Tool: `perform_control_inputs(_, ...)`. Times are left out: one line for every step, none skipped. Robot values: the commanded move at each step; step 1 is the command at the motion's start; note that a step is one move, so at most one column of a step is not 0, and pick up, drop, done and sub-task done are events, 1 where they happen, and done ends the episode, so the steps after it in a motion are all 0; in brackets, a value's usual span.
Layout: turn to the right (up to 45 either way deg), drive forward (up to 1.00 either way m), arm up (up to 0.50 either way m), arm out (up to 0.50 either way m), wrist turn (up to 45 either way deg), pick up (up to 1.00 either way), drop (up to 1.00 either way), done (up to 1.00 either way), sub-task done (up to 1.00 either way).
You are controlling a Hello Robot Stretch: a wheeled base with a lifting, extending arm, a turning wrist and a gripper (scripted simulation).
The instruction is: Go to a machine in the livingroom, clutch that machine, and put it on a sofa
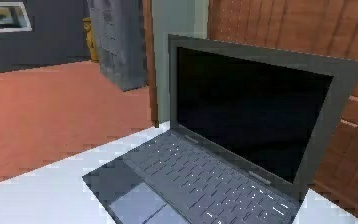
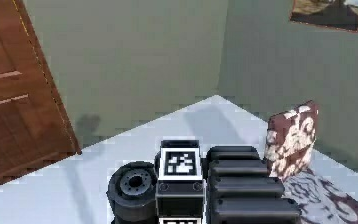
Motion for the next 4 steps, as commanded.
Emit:
perform_control_inputs(-45.0,0.00,0.00,0.00,0.0,0.00,0.00,0.00,0.00)
perform_control_inputs(-45.0,0.00,0.00,0.00,0.0,0.00,0.00,0.00,0.00)
perform_control_inputs(0.0,0.70,0.00,0.00,0.0,0.00,0.00,0.00,0.00)
perform_control_inputs(-33.0,0.00,0.00,0.00,0.0,0.00,0.00,0.00,0.00)
